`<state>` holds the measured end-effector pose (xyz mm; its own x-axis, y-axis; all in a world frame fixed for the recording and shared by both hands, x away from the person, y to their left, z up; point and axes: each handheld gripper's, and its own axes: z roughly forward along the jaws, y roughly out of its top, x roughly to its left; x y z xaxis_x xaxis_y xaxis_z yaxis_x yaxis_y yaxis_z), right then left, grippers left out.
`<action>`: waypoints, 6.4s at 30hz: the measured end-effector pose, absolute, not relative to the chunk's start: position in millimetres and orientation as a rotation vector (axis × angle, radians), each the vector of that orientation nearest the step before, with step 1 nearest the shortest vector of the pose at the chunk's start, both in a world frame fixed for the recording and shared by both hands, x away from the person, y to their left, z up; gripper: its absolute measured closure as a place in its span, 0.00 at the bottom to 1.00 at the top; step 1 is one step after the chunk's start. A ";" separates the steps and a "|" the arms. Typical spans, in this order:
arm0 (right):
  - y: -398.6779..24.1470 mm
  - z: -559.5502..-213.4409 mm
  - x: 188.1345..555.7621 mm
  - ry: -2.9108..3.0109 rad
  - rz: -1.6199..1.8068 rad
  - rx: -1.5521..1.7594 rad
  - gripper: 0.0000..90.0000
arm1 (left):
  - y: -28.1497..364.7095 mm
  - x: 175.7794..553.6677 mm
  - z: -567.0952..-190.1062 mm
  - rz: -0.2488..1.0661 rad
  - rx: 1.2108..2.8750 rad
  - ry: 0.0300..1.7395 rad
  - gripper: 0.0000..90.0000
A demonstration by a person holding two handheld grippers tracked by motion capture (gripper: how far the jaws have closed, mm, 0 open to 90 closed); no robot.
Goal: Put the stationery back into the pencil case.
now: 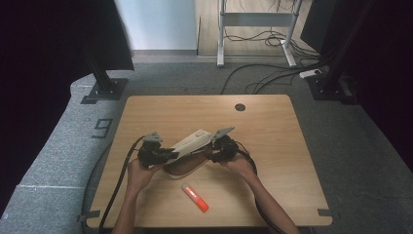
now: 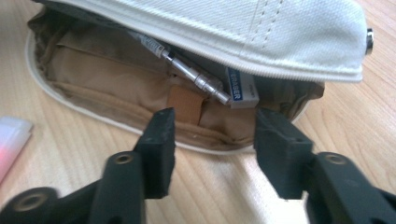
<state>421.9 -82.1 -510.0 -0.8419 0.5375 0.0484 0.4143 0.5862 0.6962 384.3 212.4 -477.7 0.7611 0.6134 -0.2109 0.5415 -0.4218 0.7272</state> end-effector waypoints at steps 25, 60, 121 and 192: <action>-79.1 -512.7 371.6 2.698 1.158 0.759 0.19 | 211.7 384.2 -478.5 0.100 2.129 0.856 0.82; -53.2 -525.7 314.1 2.790 1.187 0.665 0.18 | 212.3 384.0 -478.2 0.097 2.117 0.855 0.82; -78.5 -523.8 308.2 2.737 1.132 0.605 0.73 | 211.9 382.2 -475.9 0.101 2.116 0.844 0.83; -13.4 -528.4 393.6 2.732 1.096 0.548 0.72 | 211.5 382.7 -475.8 0.100 2.110 0.841 0.84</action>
<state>393.6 -13.4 -528.4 -0.9226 0.3859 -0.0006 0.2785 0.6669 0.6912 382.7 211.5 -475.8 0.7713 0.5990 -0.2151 0.5319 -0.4211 0.7347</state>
